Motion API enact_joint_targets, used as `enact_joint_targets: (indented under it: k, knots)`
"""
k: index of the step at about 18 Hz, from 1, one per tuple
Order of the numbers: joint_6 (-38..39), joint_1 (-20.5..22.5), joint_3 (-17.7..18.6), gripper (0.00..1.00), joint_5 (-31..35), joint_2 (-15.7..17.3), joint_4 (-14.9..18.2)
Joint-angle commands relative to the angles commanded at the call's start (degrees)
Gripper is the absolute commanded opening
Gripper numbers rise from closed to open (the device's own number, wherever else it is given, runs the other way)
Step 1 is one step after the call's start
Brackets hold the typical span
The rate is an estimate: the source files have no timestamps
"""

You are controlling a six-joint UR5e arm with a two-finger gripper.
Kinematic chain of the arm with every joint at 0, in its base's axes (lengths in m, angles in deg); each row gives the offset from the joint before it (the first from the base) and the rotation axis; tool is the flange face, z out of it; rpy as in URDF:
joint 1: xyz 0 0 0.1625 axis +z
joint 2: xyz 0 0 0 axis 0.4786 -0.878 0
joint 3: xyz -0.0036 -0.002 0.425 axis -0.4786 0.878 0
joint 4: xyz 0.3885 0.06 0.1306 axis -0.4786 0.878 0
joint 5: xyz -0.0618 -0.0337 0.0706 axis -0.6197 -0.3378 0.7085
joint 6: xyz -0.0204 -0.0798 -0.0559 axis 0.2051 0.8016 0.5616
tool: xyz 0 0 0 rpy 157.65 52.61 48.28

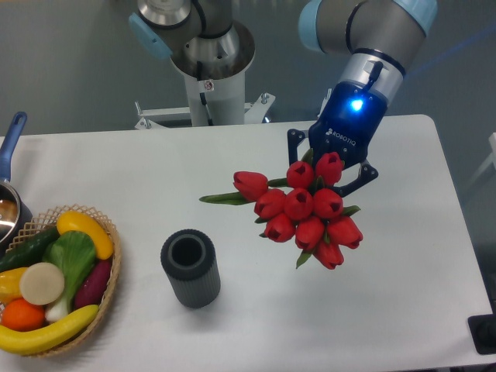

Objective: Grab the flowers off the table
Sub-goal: 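Lift the gripped tulip bunch up off the table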

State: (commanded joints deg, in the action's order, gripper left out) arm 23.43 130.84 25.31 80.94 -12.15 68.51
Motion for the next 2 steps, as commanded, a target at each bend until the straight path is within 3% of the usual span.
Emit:
enact_joint_targets:
  k: [2]
  knots:
    - [0.0,0.0,-0.2,0.28,0.0,0.0,0.0]
